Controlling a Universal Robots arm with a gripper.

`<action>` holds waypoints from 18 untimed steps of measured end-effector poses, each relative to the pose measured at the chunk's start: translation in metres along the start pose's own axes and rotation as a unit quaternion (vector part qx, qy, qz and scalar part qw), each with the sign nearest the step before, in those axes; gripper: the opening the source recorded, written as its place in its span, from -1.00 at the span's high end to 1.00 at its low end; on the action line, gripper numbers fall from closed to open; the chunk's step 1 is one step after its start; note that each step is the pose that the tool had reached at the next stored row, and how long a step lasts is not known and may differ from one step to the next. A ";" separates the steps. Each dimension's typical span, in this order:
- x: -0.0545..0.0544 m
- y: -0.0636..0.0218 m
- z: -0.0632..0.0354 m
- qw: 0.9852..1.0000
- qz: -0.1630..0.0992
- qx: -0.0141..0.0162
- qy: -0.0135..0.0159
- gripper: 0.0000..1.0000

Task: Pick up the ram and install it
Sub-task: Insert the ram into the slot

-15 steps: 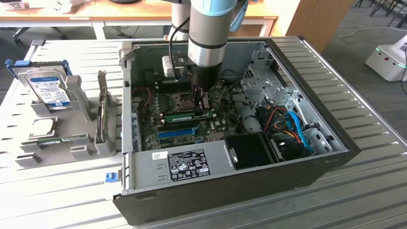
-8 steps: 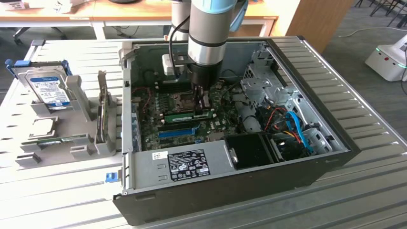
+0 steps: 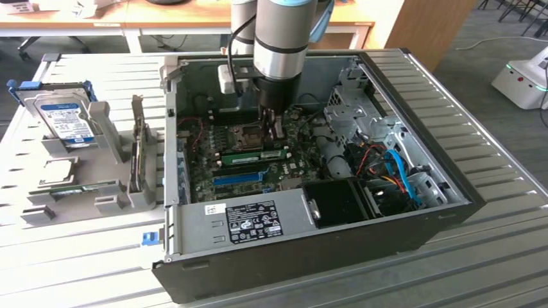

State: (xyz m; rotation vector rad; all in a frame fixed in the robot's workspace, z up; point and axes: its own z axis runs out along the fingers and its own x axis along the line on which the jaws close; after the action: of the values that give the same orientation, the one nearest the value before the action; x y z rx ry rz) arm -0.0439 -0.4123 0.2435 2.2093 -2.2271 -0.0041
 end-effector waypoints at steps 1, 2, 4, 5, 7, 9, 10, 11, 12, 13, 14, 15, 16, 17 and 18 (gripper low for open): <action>0.000 0.0000 -0.0019 1.000 0.000 0.000 0.000 0.62; 0.000 0.0000 -0.0040 1.000 0.000 0.000 0.000 0.62; 0.000 0.0000 -0.0081 1.000 0.000 0.000 0.000 0.62; 0.000 0.0001 -0.0100 1.000 0.000 0.000 0.000 0.62; 0.000 0.0001 -0.0140 1.000 0.000 0.000 0.000 0.62; 0.000 0.0001 -0.0174 1.000 0.000 0.000 0.000 0.62; 0.000 0.0001 -0.0190 1.000 0.000 0.000 0.000 0.62; 0.000 0.0001 -0.0207 1.000 0.000 0.000 0.000 0.62; 0.000 0.0001 -0.0225 1.000 0.000 0.000 0.000 0.62; 0.000 0.0001 -0.0242 1.000 0.000 0.000 0.000 0.62; 0.000 0.0001 -0.0258 1.000 0.000 0.000 0.000 0.62; 0.000 0.0002 -0.0276 1.000 0.000 0.000 0.000 0.62; 0.000 0.0002 -0.0292 1.000 0.000 0.000 0.000 0.62; 0.000 0.0002 -0.0308 1.000 0.000 0.000 0.000 0.62; 0.000 0.0002 -0.0323 1.000 0.000 0.000 0.000 0.62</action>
State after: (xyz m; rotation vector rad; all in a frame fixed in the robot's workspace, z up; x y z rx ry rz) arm -0.0439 -0.4123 0.2758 2.2093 -2.2271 -0.0041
